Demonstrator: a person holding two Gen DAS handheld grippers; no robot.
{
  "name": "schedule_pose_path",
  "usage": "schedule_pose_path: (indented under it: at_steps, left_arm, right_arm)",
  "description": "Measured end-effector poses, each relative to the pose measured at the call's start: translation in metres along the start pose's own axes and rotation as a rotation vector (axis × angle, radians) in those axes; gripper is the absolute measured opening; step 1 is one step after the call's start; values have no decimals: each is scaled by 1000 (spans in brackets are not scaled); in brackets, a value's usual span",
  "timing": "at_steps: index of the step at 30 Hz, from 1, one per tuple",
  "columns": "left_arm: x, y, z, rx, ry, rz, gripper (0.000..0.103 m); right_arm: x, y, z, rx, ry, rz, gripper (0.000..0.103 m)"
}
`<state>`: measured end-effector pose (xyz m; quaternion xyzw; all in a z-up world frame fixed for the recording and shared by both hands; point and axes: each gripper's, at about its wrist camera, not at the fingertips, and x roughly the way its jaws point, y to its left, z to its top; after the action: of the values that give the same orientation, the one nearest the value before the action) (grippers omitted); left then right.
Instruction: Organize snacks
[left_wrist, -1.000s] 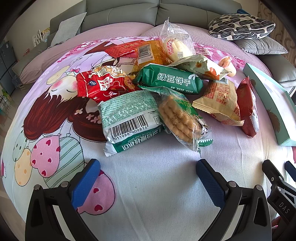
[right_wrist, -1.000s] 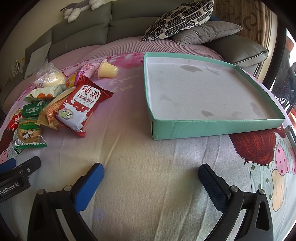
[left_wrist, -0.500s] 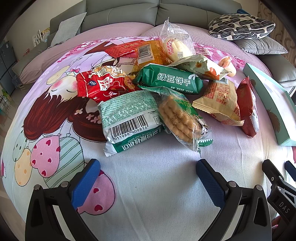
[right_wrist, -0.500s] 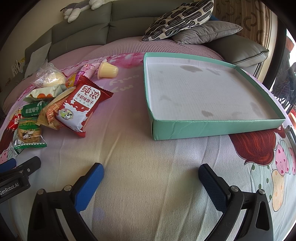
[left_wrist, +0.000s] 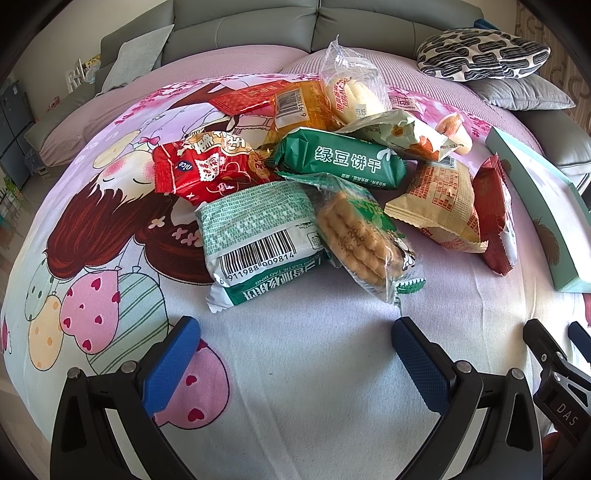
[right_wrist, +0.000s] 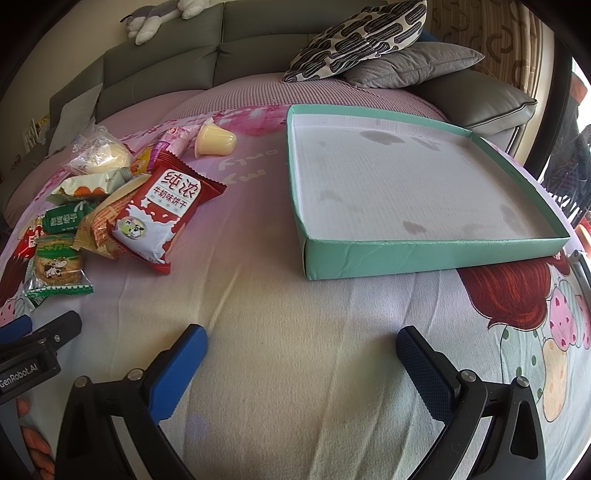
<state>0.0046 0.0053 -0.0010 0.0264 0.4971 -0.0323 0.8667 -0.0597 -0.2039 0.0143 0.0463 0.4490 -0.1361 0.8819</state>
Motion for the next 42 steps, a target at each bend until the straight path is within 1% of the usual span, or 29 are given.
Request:
schedule_pose_path:
  at_steps: [7, 12, 14, 16, 18, 19, 21, 22, 23, 25, 26, 28, 30, 31, 33, 34, 36, 38, 42]
  left_arm:
    - [2, -2, 2, 3, -5, 3, 103]
    - [-3, 2, 2, -17, -22, -17, 103]
    - [-10, 7, 1, -41, -45, -41, 103]
    - [-21, 13, 0, -66, -87, -59, 103]
    - [-34, 17, 1, -69, -133, -54, 103]
    - [-39, 18, 2, -63, -150, -51, 103]
    - [-49, 22, 7, -56, -168, -46, 103]
    - [-53, 25, 11, -59, -170, -46, 103]
    - [-56, 28, 16, -67, -168, -39, 103]
    - [-62, 34, 28, -87, -165, -38, 103]
    - [-62, 37, 35, -97, -156, -35, 103]
    - [-66, 38, 46, -117, -136, -38, 103]
    - [-65, 39, 58, -129, -119, -39, 103]
    - [-64, 39, 62, -131, -112, -28, 103]
    - [-60, 39, 70, -133, -94, -21, 103]
    - [-56, 40, 73, -139, -85, -31, 103]
    - [-48, 44, 77, -157, -63, -45, 103]
    - [-37, 47, 79, -176, -33, -37, 103]
    - [-18, 54, 77, -215, 13, -26, 103]
  right_arm:
    - [1, 2, -1, 1, 0, 0, 103]
    - [-4, -4, 4, 27, -33, 18, 103]
    - [-10, -8, 6, 52, -72, 34, 103]
    - [-19, -10, 8, 73, -122, 50, 103]
    - [-29, -10, 11, 95, -183, 78, 103]
    - [-33, -8, 13, 86, -197, 77, 103]
    - [-45, -3, 21, 76, -240, 113, 103]
    - [-51, 1, 26, 58, -248, 114, 103]
    - [-54, 6, 32, 43, -238, 118, 103]
    - [-59, 16, 45, 21, -235, 154, 103]
    - [-59, 18, 53, 16, -220, 178, 103]
    - [-61, 27, 68, 7, -207, 193, 103]
    - [-61, 30, 81, 27, -190, 222, 103]
    - [-59, 32, 87, 36, -175, 238, 103]
    - [-56, 36, 97, 30, -159, 240, 103]
    - [-55, 40, 100, 18, -162, 220, 102]
    - [-50, 41, 105, 22, -153, 222, 100]
    - [-41, 40, 108, 34, -125, 232, 98]
    - [-19, 41, 105, 54, -59, 249, 92]
